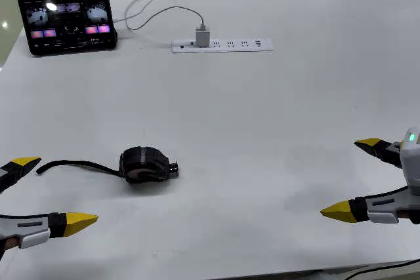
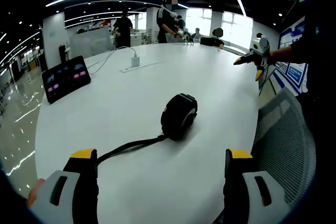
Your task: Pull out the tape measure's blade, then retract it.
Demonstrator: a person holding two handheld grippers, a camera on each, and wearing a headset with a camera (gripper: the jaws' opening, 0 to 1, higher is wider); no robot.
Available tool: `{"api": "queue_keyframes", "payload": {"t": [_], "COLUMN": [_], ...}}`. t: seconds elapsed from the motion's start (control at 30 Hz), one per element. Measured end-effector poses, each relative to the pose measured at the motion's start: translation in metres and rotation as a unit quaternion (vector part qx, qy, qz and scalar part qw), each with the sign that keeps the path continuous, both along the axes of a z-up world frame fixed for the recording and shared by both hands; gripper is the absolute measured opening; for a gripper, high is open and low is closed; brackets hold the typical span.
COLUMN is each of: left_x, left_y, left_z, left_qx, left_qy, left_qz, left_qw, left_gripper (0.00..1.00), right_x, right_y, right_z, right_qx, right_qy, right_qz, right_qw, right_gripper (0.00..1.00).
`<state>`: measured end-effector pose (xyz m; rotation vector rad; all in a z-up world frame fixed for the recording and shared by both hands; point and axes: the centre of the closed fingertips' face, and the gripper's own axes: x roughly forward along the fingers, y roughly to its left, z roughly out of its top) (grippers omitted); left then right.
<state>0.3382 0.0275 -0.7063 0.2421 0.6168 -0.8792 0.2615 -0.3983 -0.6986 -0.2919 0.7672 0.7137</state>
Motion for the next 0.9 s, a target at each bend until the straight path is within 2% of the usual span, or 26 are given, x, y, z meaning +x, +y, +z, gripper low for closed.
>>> {"api": "queue_keyframes", "payload": {"t": [0.47,0.53,0.6,0.7,0.8,0.9], "left_x": [0.0,0.001,0.002,0.004,0.004,0.006], "left_y": [0.002,0.002,0.001,-0.001,-0.004,-0.008], "left_z": [-0.001,-0.001,0.0,0.002,0.001,0.006], "left_qx": [0.003,0.007,0.006,0.006,0.007,0.007], "left_qy": [0.003,0.002,0.0,-0.004,0.004,-0.002], "left_qz": [0.002,0.002,0.0,-0.005,-0.01,-0.018], "left_qw": [1.0,1.0,1.0,1.0,0.9999,0.9998], "left_gripper": [0.99,0.99,0.99,0.99,0.99,0.99], "right_x": [-0.002,-0.001,-0.002,0.0,0.003,0.005], "right_y": [-0.005,-0.005,-0.004,-0.003,-0.005,-0.001], "right_z": [-0.003,-0.003,-0.003,0.0,-0.001,0.002], "right_qx": [-0.004,-0.006,-0.001,0.005,-0.005,0.005], "right_qy": [0.0,-0.005,-0.003,-0.015,-0.015,-0.016], "right_qz": [-0.003,-0.002,-0.002,0.001,-0.002,0.006], "right_qw": [1.0,1.0,1.0,0.9999,0.9999,0.9998], "right_gripper": [0.99,0.99,0.99,0.99,0.99,0.99]}}
